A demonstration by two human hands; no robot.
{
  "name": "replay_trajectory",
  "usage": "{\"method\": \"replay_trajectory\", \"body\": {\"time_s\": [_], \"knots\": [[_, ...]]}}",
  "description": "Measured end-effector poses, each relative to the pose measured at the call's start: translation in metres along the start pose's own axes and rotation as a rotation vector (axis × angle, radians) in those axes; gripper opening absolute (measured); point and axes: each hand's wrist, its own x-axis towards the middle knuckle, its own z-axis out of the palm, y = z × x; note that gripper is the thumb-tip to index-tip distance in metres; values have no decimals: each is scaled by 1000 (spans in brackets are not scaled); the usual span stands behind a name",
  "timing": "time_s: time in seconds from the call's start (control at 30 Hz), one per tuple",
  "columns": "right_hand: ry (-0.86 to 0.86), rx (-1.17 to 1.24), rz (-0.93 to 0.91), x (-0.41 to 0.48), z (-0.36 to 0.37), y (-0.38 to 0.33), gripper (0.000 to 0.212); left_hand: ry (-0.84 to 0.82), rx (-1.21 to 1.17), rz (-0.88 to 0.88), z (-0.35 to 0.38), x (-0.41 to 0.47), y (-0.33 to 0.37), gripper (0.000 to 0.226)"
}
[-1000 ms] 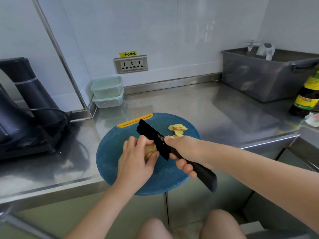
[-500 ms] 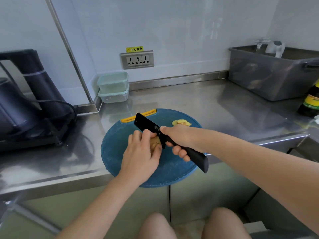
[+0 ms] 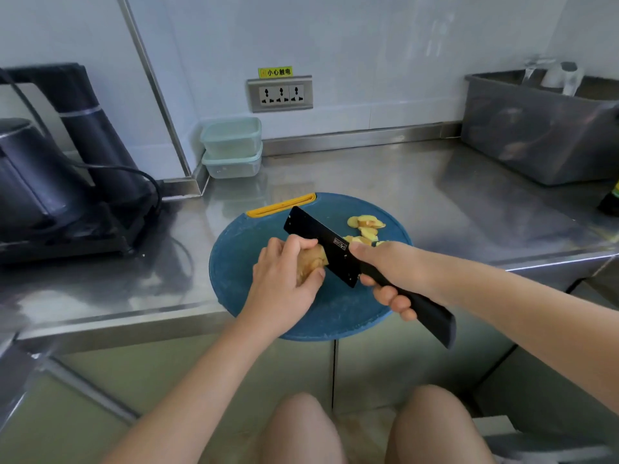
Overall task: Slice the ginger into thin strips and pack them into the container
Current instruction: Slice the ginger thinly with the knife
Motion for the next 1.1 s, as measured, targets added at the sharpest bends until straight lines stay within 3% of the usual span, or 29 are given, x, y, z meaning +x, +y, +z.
{"method": "replay_trajectory", "body": {"time_s": [0.7,1.1], "knots": [[42,-68,-9,12,5,-15,50,30,27,39,3,1,-1,35],[156,-154,-30,19,20,-27,52,35,26,17,1,3,-6,33]]}}
